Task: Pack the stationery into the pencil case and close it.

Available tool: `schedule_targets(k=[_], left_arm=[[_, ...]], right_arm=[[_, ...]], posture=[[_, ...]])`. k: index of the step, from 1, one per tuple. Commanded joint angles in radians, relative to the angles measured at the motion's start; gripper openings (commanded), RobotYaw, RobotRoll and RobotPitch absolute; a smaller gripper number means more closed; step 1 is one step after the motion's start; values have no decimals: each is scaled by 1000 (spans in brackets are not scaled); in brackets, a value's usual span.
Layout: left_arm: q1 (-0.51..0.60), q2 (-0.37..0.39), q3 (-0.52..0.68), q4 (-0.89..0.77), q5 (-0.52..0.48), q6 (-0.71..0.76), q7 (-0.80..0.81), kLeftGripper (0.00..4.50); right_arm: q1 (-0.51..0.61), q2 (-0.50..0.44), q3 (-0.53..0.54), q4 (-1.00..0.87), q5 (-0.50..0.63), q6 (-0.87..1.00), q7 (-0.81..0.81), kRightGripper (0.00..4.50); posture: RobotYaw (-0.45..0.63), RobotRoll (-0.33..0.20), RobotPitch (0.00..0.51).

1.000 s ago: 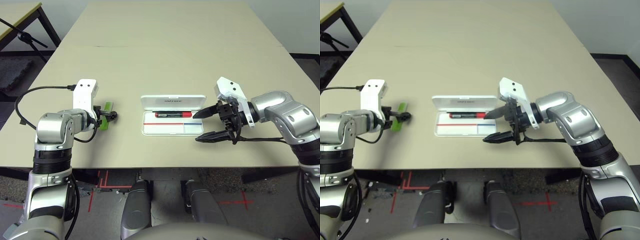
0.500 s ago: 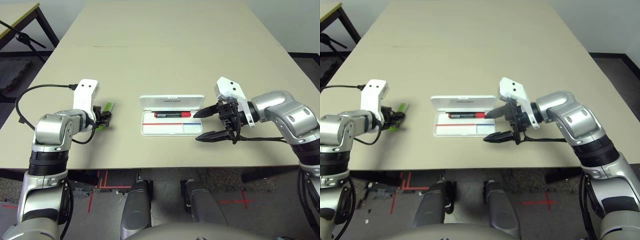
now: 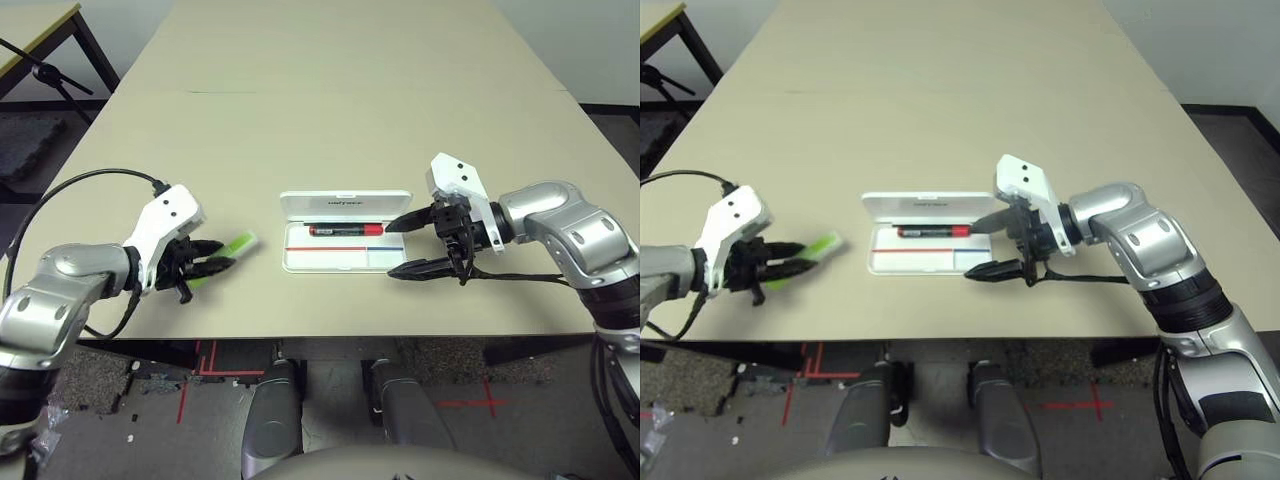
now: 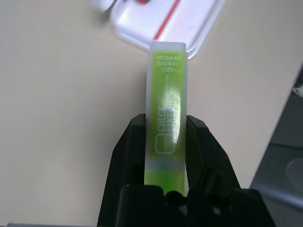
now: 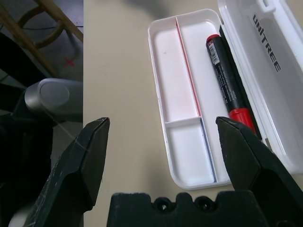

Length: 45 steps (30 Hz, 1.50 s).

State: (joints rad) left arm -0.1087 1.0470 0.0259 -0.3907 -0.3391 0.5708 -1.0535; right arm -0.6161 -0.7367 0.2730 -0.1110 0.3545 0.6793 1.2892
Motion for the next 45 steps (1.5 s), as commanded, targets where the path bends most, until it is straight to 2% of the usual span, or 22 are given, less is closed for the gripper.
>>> schedule_targets(k=[1,11,15,25,38,45], left_arm=[[-46,-15,-62,-52,18,-2,0,1081],[-242,-74,-210,-81,65,62,15,1081],[-339,-140,-288,-70,85,94,20,1081],[-465,-262,-450,15,177,97,19,1081],[-518,-345,-535,154,261,26,-31,1081],[-524,-352,-550,199,306,0,-50,1081]], right_arm=[[19,-12,10,11,-12,-11,1,4500],[73,-76,-4,-4,-7,-3,15,4500],[100,-115,-8,17,-23,-28,21,4500],[157,-186,-53,70,-37,-78,20,4500],[211,-210,-105,85,-48,-95,-8,4500],[221,-209,-113,72,-45,-87,-23,4500]], posture=[[47,0,152],[29,0,152],[21,0,149],[-13,0,137],[-52,0,136],[-59,0,140]])
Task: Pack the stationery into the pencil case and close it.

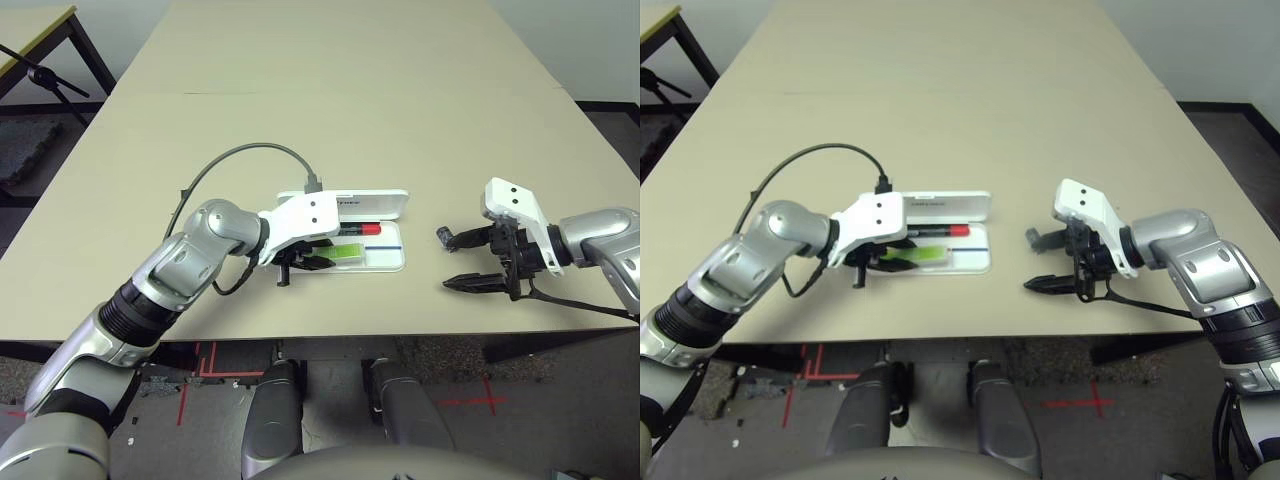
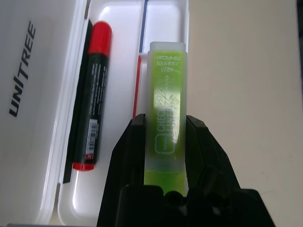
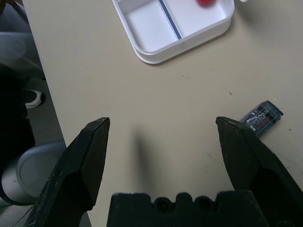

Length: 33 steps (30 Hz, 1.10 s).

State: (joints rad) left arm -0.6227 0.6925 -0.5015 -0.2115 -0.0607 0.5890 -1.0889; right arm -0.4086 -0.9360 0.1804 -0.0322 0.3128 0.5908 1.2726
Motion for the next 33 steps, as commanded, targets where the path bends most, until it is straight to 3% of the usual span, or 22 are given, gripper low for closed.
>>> schedule_targets(k=[1,3,12,16,24,29,33], left_arm=[[-10,1,-22,24,32,-20,-17,1081],[-10,-1,-20,26,41,-23,-19,1081],[-9,17,27,-8,27,-42,-41,4400],[5,35,86,-64,-25,-38,-60,4459],[117,88,337,-217,-261,4,-97,4459],[152,160,411,-233,-298,2,-87,4459],[156,171,415,-236,-310,0,-74,4459]], right_arm=[[14,-9,-20,-9,-3,3,-9,4500],[14,-7,-20,-11,-2,5,-13,4500],[-5,-3,-14,23,-8,-9,-14,4500],[-17,-2,-13,35,-9,-13,-11,4500],[-38,4,-8,100,-24,-53,-3,4500],[-52,16,-29,159,-2,-73,24,4500],[-79,29,-74,180,6,-49,-24,4500]], posture=[[-59,0,140],[-59,0,141],[-50,0,144],[-47,0,144],[-39,0,139],[-20,0,134],[-16,0,133]])
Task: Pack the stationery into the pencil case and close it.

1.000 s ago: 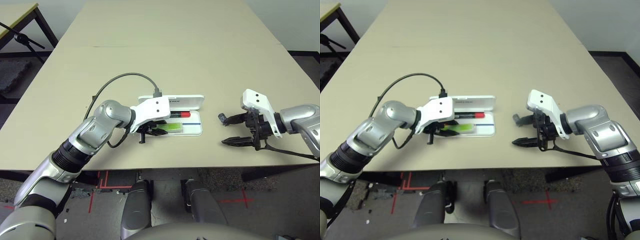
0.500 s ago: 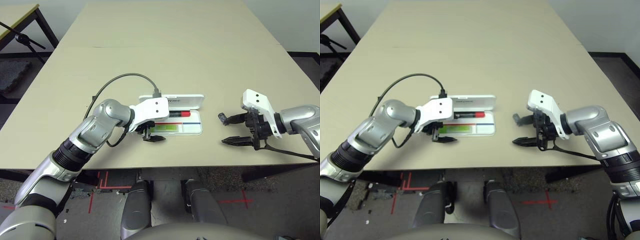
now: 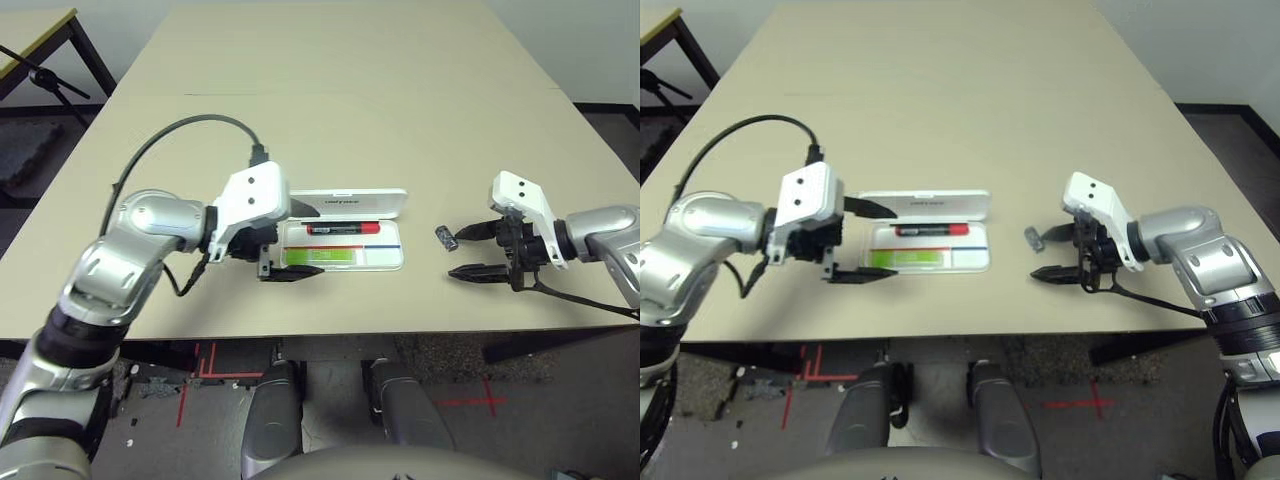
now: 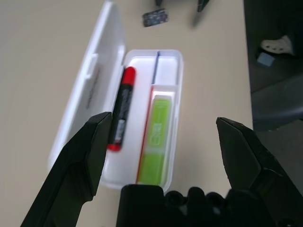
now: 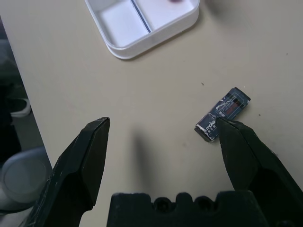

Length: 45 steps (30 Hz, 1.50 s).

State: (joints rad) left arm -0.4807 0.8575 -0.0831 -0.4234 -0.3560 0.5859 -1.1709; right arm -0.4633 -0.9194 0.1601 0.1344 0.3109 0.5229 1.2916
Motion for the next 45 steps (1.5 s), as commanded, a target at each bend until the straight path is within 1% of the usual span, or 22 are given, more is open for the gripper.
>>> schedule_targets(k=[1,4,5,7,12,14,20,24,30,36,37,39,45], left_arm=[[16,4,-9,-22,-12,0,12,4459],[19,1,-27,-12,5,-13,22,4459],[23,2,-34,-12,11,-18,24,4459],[35,3,-43,-20,18,-24,31,4459],[44,7,-61,-38,24,-31,40,4459],[37,8,-67,-38,22,-29,39,4459],[17,8,-75,-26,23,-25,34,4459],[19,10,-78,-29,26,-20,35,4459],[24,8,-84,-34,32,-17,41,4459],[16,11,-87,-42,31,-4,45,4459],[13,14,-87,-41,31,-2,44,4500],[6,20,-85,-35,33,-2,41,4500],[10,29,-83,-30,33,-8,42,4500]], right_arm=[[-33,19,-73,11,4,41,-86,4500],[-47,47,-121,-11,6,93,-181,4500],[-59,64,-133,-28,5,140,-233,4500],[-90,105,-142,-62,-6,245,-340,4500],[-155,210,-145,-148,-4,458,-518,4500],[-175,233,-140,-158,-13,511,-567,4500],[-192,228,-91,-164,-22,603,-613,4500],[-171,219,-36,-183,-30,640,-616,4500],[-138,211,18,-182,-35,653,-611,4500],[-119,204,62,-154,-55,625,-608,4500],[-123,209,66,-156,-55,631,-610,4112],[-134,217,71,-163,-51,650,-612,3626],[-130,205,80,-172,-47,659,-599,1227]], posture=[[-16,0,132],[-21,0,131],[-26,0,129],[-35,0,125],[-47,0,120],[-47,0,120],[-41,0,117],[-38,0,117],[-28,0,115],[-28,0,115],[-28,0,114],[-28,0,114],[-27,0,117]])
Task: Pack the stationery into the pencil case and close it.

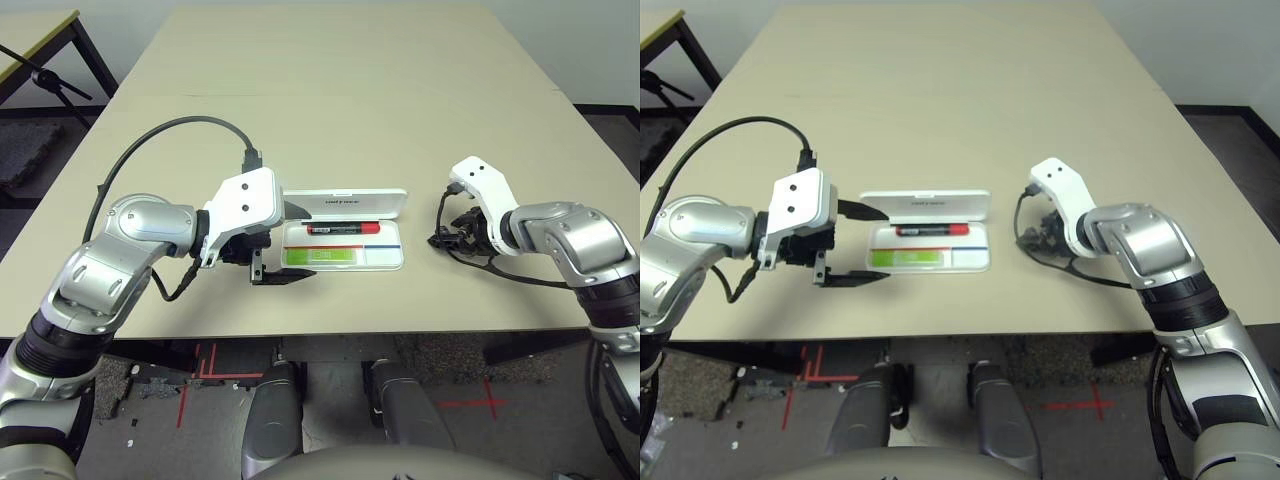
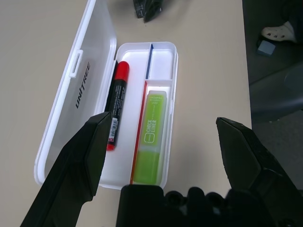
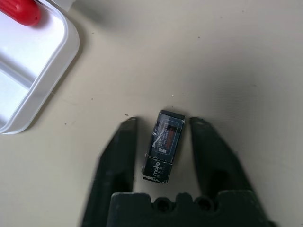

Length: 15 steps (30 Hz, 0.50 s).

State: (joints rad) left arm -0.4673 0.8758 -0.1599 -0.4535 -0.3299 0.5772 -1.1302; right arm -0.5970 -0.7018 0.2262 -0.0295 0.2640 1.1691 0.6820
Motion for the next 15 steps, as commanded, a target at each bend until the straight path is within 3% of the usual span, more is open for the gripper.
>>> schedule_targets(k=[1,2,3,9,15], left_arm=[[-2,12,-5,0,7,0,2,4500],[0,12,-5,1,7,-1,3,4500],[1,12,-5,1,8,-2,3,4500],[11,15,-5,9,13,-15,1,4500],[19,15,-5,18,17,-29,-2,4500]], right_arm=[[4,-15,14,-9,0,13,12,837],[4,-17,14,-9,0,12,15,389],[4,-20,13,-10,0,10,17,284],[-10,-68,13,5,-14,-84,70,286],[6,-128,7,35,-16,-428,278,286]], posture=[[-27,0,117],[-27,0,117],[-27,0,117],[-30,0,120],[-31,0,122]])
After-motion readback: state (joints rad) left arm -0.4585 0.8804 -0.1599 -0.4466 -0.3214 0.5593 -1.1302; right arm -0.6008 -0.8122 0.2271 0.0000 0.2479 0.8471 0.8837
